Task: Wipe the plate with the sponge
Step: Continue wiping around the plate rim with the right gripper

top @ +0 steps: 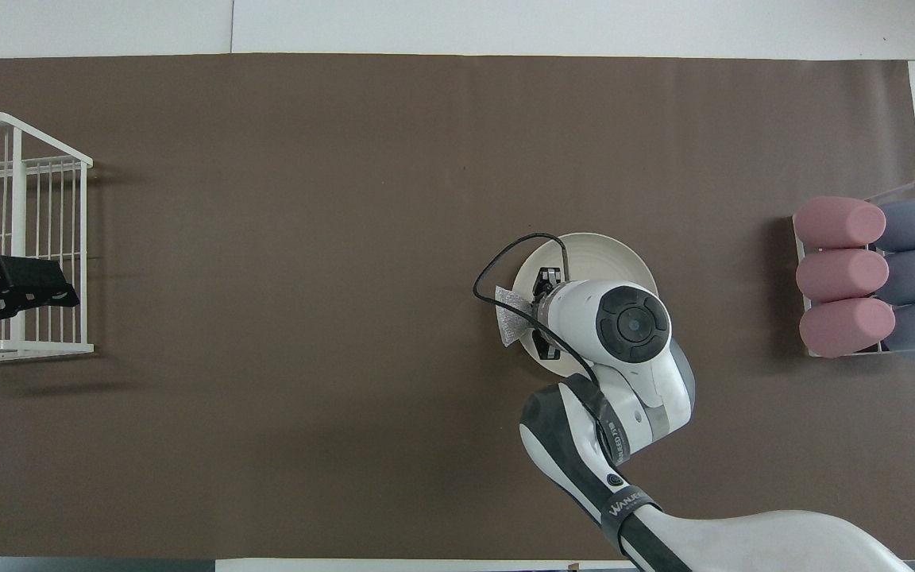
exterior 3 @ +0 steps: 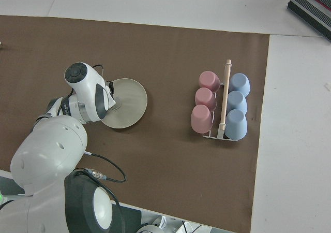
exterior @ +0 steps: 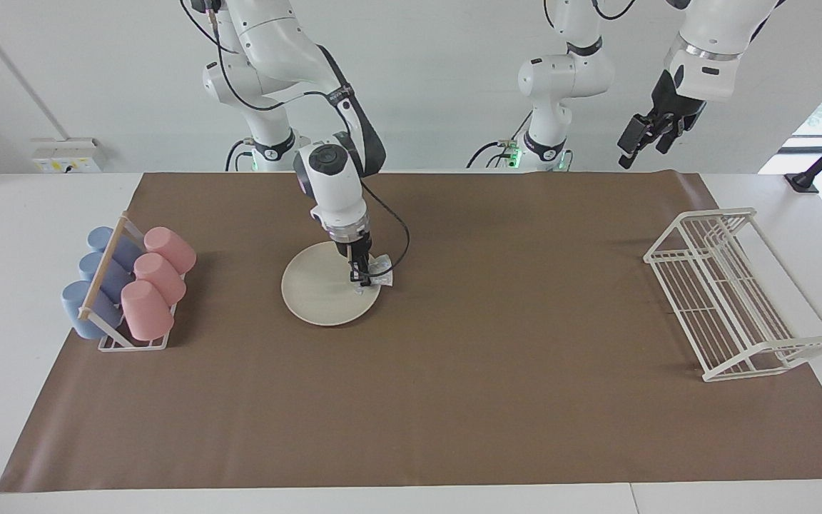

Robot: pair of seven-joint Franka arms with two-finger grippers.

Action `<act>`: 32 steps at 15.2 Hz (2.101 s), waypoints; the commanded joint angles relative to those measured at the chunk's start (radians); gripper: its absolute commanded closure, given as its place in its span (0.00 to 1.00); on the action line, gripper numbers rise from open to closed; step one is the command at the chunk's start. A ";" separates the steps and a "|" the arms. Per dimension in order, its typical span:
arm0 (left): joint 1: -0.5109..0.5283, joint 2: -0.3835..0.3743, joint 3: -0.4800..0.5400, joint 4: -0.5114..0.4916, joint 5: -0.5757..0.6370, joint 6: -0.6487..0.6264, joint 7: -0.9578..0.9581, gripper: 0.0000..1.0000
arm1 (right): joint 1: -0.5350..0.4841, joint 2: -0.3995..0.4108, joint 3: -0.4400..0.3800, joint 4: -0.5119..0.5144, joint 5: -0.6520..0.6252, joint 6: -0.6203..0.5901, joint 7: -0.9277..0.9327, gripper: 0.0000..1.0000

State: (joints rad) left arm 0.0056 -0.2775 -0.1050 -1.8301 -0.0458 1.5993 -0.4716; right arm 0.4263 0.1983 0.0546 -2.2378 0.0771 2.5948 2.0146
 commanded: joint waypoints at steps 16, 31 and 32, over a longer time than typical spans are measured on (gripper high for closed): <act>0.030 -0.032 0.001 -0.048 -0.049 0.031 -0.004 0.00 | -0.155 0.003 0.004 -0.031 -0.002 -0.012 -0.159 1.00; 0.043 -0.037 0.002 -0.055 -0.051 0.036 -0.010 0.00 | -0.003 0.018 -0.001 0.283 -0.008 -0.368 0.085 1.00; 0.045 -0.037 0.002 -0.055 -0.051 0.036 -0.010 0.00 | -0.001 0.018 -0.001 0.323 -0.008 -0.410 0.088 1.00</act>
State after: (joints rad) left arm 0.0438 -0.2809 -0.1055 -1.8504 -0.0851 1.6288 -0.4738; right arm 0.4362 0.1941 0.0440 -2.0250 0.0771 2.2821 2.0750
